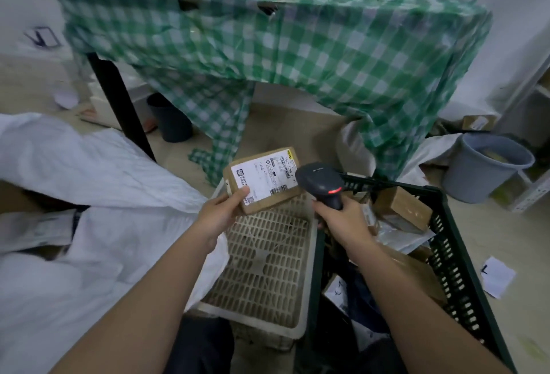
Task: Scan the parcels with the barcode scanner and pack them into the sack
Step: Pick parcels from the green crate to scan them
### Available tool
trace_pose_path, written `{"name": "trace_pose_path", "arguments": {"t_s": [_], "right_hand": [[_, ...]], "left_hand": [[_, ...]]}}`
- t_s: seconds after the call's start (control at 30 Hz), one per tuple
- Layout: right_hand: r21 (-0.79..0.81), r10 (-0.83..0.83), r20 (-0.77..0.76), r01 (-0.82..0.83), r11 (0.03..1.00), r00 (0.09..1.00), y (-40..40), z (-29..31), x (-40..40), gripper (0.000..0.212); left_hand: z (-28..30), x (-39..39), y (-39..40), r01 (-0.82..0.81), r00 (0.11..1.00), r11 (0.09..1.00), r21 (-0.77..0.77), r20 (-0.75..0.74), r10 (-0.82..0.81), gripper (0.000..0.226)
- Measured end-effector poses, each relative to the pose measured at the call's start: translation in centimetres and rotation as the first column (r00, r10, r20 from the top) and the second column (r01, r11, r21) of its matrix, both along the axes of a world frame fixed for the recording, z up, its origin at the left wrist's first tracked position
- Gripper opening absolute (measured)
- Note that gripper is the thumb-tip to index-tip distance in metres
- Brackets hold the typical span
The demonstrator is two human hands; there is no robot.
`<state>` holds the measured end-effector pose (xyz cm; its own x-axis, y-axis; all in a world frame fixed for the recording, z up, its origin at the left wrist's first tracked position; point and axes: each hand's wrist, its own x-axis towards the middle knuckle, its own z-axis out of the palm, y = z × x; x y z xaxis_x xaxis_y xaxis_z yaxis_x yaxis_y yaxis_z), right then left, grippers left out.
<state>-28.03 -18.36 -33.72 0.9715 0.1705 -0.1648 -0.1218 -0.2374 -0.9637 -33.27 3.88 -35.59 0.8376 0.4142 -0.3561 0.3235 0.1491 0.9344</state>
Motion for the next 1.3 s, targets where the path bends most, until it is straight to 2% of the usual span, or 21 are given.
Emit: {"name": "trace_pose_path", "arguments": {"t_s": [0.1, 0.17, 0.3, 0.5, 0.63, 0.87, 1.0, 1.17, 1.3], "right_hand": [[-0.06, 0.144, -0.039, -0.146, 0.987, 0.989, 0.8, 0.2, -0.4, 0.012], [-0.103, 0.184, -0.046, -0.188, 0.977, 0.982, 1.3, -0.1, -0.6, 0.016], [-0.164, 0.199, -0.02, -0.2, 0.966, 0.98, 1.7, -0.1, -0.9, 0.026], [-0.297, 0.242, -0.041, -0.243, 0.924, 0.97, 1.7, 0.1, -1.4, 0.023], [-0.325, 0.244, -0.039, -0.243, 0.914, 0.969, 1.8, 0.3, -1.6, 0.019], [-0.259, 0.232, -0.045, -0.236, 0.937, 0.972, 2.1, -0.2, -1.3, 0.019], [-0.131, 0.191, -0.023, -0.192, 0.973, 0.981, 2.8, -0.5, -1.5, 0.016], [-0.027, 0.129, 0.072, -0.127, 0.991, 0.989, 5.8, 0.2, -2.2, 0.02], [0.073, 0.069, 0.1, -0.076, 0.994, 0.993, 10.4, 1.1, -3.1, 0.02]], "left_hand": [[0.0, -0.7, 1.3, -0.044, 0.999, 0.998, -0.04, 0.018, 0.045, 0.036], [-0.2, -0.8, 1.9, -0.079, 0.996, 0.994, -0.072, 0.033, 0.082, 0.033], [-0.6, -0.9, 2.7, -0.121, 0.991, 0.988, -0.1, 0.047, 0.126, 0.032], [-0.8, -0.8, 3.1, -0.117, 0.99, 0.987, -0.108, 0.068, 0.124, 0.039], [-0.7, -0.8, 2.9, -0.124, 0.989, 0.985, -0.119, 0.069, 0.132, 0.037], [-0.7, -0.7, 3.0, -0.132, 0.986, 0.984, -0.117, 0.086, 0.143, 0.038], [-0.3, -1.2, 2.9, -0.142, 0.983, 0.985, -0.101, 0.102, 0.152, 0.038], [1.9, -4.2, 3.6, -0.237, 0.957, 0.971, -0.03, 0.162, 0.238, 0.037], [4.0, -9.7, 6.3, -0.358, 0.918, 0.932, 0.058, 0.202, 0.34, 0.034]]}}
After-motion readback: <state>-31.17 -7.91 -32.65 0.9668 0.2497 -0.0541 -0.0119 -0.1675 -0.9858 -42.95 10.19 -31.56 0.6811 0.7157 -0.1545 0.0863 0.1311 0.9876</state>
